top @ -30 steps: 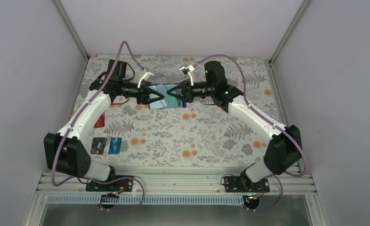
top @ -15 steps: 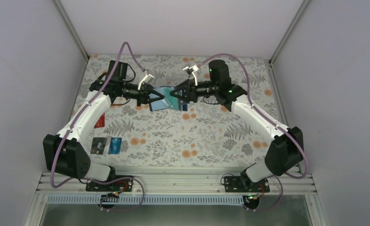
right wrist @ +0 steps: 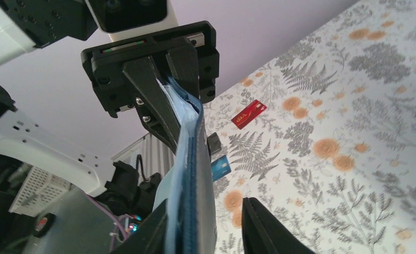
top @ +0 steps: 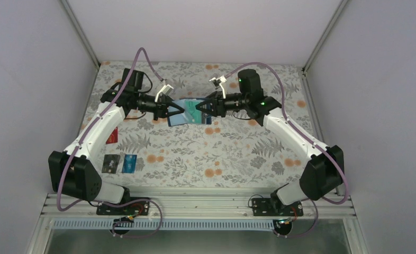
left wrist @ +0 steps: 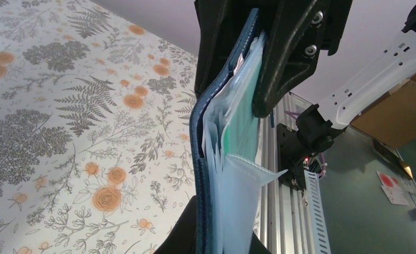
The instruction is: Take the credit cards out of the card holder
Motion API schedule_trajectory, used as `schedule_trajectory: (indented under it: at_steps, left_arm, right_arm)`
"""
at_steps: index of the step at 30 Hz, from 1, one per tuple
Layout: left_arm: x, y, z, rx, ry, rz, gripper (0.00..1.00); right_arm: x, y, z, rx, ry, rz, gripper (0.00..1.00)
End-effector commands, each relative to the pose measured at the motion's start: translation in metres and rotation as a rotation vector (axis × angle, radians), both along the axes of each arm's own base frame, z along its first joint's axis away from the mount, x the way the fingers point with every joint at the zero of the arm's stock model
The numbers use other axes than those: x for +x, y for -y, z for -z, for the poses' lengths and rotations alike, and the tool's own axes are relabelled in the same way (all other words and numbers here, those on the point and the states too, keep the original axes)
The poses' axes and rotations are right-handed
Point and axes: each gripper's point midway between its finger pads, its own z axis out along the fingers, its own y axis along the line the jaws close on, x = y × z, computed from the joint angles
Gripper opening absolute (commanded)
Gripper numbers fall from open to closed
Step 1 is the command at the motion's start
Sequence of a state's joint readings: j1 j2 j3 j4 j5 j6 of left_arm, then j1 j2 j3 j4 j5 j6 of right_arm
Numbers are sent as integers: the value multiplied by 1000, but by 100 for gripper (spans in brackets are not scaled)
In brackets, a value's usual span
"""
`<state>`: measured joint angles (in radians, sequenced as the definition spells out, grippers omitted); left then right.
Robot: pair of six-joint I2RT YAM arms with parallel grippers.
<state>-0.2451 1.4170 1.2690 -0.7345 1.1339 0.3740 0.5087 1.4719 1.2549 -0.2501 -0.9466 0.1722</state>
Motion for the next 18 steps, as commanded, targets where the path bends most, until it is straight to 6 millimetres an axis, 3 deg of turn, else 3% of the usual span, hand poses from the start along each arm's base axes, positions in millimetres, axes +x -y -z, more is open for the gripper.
schedule_trajectory:
  at_steps: [1,4,6,10,14,16,18]
  left_arm:
    - [-6,1,-19,-47,55,34,2]
    - [-6,1,-18,-47,52,32,2]
    - [-5,0,-19,-48,51,28,2]
    - [0,-4,-19,-41,51,6,2]
    - [11,-11,-15,-16,45,-59,3]
    - [28,-22,-10,22,39,-151,18]
    - [55,-48,1,75,16,-307,31]
  right_arm:
    - [-7,4,4,-3,-7,-22,35]
    - [-9,3,5,5,-17,-33,36]
    - [-9,3,8,2,-22,-33,31]
    - [-10,3,15,-3,-30,-42,5]
    - [1,8,12,-24,-26,29,4]
    - [16,18,15,-51,-48,110,4]
    - [37,34,22,-90,-83,225,4]
